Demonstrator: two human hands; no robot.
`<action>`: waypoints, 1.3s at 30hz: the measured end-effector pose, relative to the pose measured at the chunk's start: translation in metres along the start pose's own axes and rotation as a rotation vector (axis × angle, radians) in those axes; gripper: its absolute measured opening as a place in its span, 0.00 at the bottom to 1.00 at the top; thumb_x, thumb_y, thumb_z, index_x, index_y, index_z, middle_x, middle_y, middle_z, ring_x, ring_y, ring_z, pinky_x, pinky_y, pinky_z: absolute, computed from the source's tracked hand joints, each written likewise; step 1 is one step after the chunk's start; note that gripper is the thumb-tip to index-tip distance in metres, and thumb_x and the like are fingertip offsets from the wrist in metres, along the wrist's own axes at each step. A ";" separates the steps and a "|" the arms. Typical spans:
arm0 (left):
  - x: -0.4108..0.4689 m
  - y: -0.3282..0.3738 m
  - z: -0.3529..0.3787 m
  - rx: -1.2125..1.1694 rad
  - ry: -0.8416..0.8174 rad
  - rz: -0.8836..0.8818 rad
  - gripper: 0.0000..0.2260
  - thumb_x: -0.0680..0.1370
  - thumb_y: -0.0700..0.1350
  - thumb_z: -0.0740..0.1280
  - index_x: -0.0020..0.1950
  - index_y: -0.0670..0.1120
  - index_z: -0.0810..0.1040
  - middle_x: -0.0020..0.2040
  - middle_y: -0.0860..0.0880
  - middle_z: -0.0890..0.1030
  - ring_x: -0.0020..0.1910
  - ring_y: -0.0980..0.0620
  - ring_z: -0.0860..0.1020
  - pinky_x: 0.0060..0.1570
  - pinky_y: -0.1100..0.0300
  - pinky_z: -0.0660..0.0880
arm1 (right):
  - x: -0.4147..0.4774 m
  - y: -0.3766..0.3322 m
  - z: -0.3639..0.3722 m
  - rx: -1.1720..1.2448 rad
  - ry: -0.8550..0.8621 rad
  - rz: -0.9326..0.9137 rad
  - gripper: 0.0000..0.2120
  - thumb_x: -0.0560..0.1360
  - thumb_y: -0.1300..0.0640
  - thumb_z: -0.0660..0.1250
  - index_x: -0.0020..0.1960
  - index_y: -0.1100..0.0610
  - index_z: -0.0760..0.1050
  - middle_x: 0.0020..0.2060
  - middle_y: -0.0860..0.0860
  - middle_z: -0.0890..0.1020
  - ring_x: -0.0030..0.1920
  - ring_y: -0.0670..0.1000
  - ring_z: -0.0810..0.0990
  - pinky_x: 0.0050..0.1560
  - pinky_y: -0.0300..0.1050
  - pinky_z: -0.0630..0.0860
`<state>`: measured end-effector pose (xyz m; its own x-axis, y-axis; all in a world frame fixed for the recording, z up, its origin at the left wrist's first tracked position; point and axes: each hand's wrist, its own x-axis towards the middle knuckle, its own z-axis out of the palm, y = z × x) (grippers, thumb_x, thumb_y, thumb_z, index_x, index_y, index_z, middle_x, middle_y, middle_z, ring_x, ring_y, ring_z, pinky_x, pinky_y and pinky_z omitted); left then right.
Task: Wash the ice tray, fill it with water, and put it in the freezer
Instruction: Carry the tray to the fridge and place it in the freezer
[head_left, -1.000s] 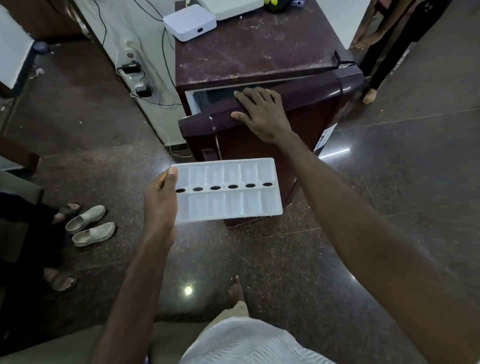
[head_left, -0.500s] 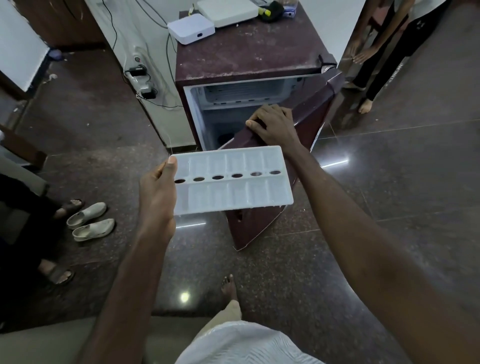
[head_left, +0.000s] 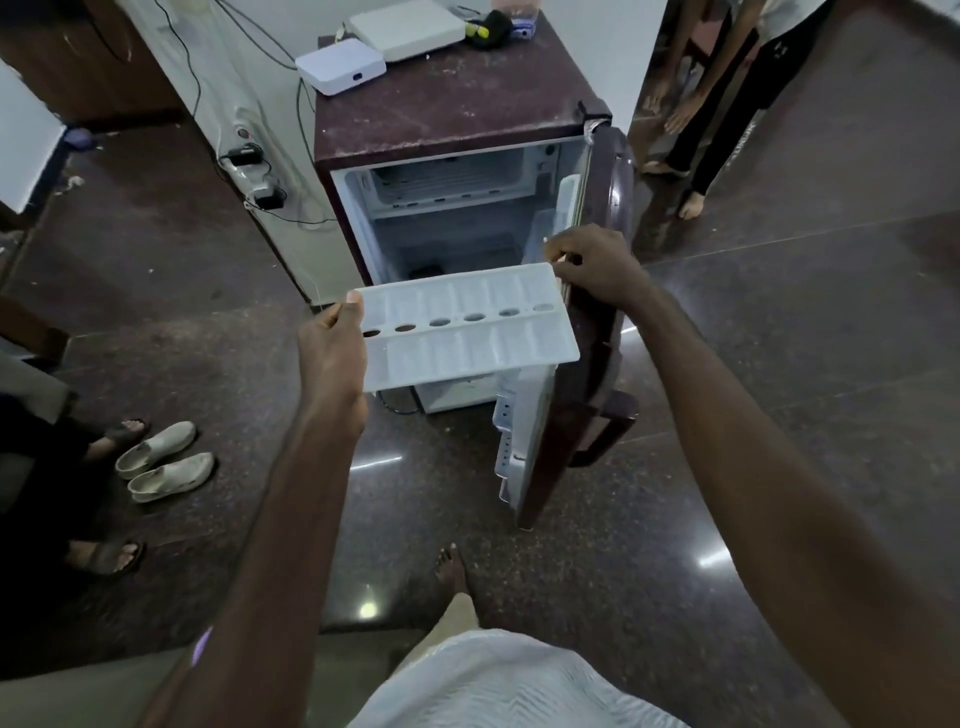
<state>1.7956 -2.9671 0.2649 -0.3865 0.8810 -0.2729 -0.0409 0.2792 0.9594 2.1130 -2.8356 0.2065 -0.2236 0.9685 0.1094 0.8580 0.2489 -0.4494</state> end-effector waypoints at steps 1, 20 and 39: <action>0.002 -0.002 0.003 -0.001 -0.003 -0.002 0.11 0.85 0.51 0.64 0.50 0.50 0.83 0.47 0.49 0.86 0.44 0.49 0.85 0.40 0.55 0.82 | -0.006 0.003 -0.001 -0.020 -0.006 0.026 0.12 0.73 0.58 0.67 0.54 0.55 0.85 0.62 0.52 0.84 0.65 0.56 0.80 0.67 0.55 0.73; 0.110 -0.052 0.063 0.056 0.019 -0.060 0.14 0.85 0.53 0.64 0.54 0.45 0.83 0.43 0.53 0.81 0.42 0.53 0.80 0.39 0.58 0.77 | -0.026 -0.029 0.024 -0.047 0.507 0.457 0.10 0.80 0.63 0.62 0.49 0.62 0.82 0.52 0.60 0.83 0.53 0.60 0.82 0.58 0.53 0.77; 0.266 -0.087 0.117 0.100 -0.023 -0.047 0.13 0.85 0.54 0.64 0.47 0.48 0.80 0.43 0.53 0.80 0.43 0.54 0.78 0.46 0.56 0.77 | 0.078 -0.022 0.128 0.527 0.451 0.714 0.12 0.82 0.55 0.67 0.52 0.62 0.85 0.43 0.56 0.86 0.42 0.55 0.85 0.46 0.59 0.85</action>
<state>1.8039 -2.7125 0.1009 -0.3648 0.8744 -0.3199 0.0341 0.3559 0.9339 2.0172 -2.7660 0.1121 0.5554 0.8292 -0.0624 0.3836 -0.3221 -0.8655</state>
